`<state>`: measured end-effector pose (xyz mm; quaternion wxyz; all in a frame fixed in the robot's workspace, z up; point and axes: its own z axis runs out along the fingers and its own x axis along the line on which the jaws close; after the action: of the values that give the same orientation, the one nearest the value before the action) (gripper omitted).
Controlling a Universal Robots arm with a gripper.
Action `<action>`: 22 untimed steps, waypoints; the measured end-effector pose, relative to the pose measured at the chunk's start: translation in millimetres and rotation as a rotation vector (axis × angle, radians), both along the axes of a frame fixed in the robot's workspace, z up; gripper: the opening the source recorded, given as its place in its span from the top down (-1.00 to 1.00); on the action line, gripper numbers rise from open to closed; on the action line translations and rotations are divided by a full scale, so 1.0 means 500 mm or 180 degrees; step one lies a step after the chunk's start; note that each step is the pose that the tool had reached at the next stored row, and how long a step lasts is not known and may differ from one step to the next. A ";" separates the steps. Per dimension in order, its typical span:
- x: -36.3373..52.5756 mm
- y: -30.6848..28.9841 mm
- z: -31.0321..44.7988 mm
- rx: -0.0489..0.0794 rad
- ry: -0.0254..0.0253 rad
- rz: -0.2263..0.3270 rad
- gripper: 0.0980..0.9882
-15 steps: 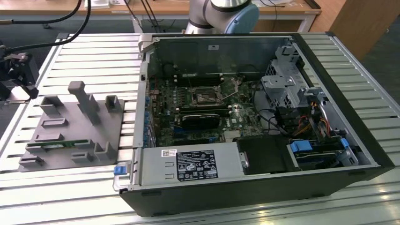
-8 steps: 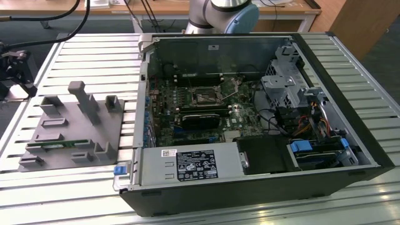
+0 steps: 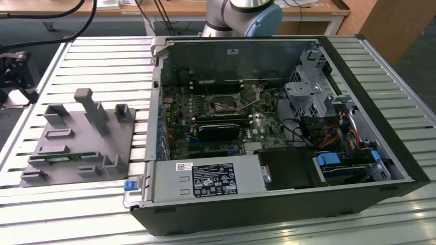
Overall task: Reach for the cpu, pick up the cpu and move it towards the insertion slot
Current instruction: 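Pick up the cpu and move it towards the insertion slot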
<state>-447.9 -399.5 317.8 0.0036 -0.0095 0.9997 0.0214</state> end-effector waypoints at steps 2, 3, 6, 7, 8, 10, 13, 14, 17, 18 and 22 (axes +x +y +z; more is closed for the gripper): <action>0.000 0.000 0.007 0.0000 0.0000 0.0000 0.00; 0.000 0.000 0.009 0.0000 0.0000 0.0000 0.00; 0.000 0.000 0.015 0.0000 0.0000 0.0000 0.00; 0.000 0.000 0.017 0.0000 0.0000 0.0000 0.00; 0.000 0.000 0.019 0.0000 0.0000 0.0000 0.00; 0.000 0.000 0.021 0.0000 0.0000 0.0000 0.00; 0.000 0.000 0.025 0.0000 0.0000 0.0000 0.00; 0.000 0.000 0.027 0.0000 0.0000 0.0000 0.00; 0.000 0.000 0.034 0.0000 0.0000 0.0000 0.00; 0.000 0.000 0.038 0.0000 0.0000 0.0000 0.00; 0.000 0.000 0.055 -0.0001 0.0000 0.0000 0.00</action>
<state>-447.9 -399.2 345.5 0.0036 -0.0096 0.9997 0.0213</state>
